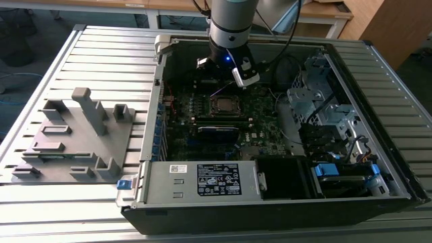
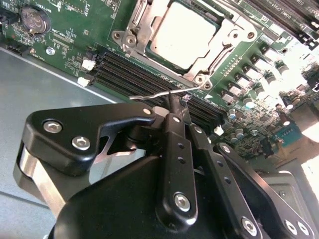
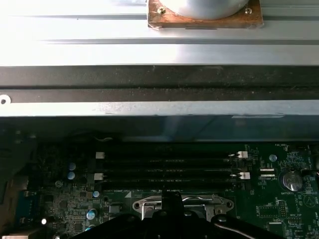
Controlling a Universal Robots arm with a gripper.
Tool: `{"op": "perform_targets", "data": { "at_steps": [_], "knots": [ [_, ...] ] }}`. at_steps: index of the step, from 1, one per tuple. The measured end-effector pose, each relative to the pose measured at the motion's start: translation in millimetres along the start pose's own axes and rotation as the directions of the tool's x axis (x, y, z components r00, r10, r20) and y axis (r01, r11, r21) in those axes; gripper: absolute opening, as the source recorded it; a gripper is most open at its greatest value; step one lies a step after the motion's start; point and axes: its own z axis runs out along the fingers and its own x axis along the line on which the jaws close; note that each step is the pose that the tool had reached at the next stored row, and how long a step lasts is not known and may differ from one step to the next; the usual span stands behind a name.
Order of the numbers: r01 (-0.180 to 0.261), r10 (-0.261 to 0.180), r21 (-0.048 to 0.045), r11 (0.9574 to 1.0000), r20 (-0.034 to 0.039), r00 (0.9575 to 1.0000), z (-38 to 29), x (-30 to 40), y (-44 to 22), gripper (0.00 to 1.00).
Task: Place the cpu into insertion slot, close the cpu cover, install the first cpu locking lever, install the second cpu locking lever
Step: 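Install the first cpu locking lever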
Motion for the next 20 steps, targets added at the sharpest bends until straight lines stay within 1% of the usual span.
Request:
{"op": "perform_targets", "data": {
  "at_steps": [3, 10, 17, 20],
  "knots": [
    [0.000, 0.000, -0.0001, 1.0000, 0.0001, 1.0000, 0.3, -0.2, 0.0, 0.10],
    [0.000, 0.000, -0.0005, 1.0000, 0.0002, 1.0000, 4.6, -1.7, -1.1, 0.10],
    [0.000, 0.000, -0.0007, 1.0000, 0.0005, 1.0000, 6.0, -8.4, -0.3, 0.10],
    [-0.007, 0.007, 0.0003, 1.0000, 0.0024, 1.0000, 6.6, -8.7, 0.5, 0.10]
  ]
}}
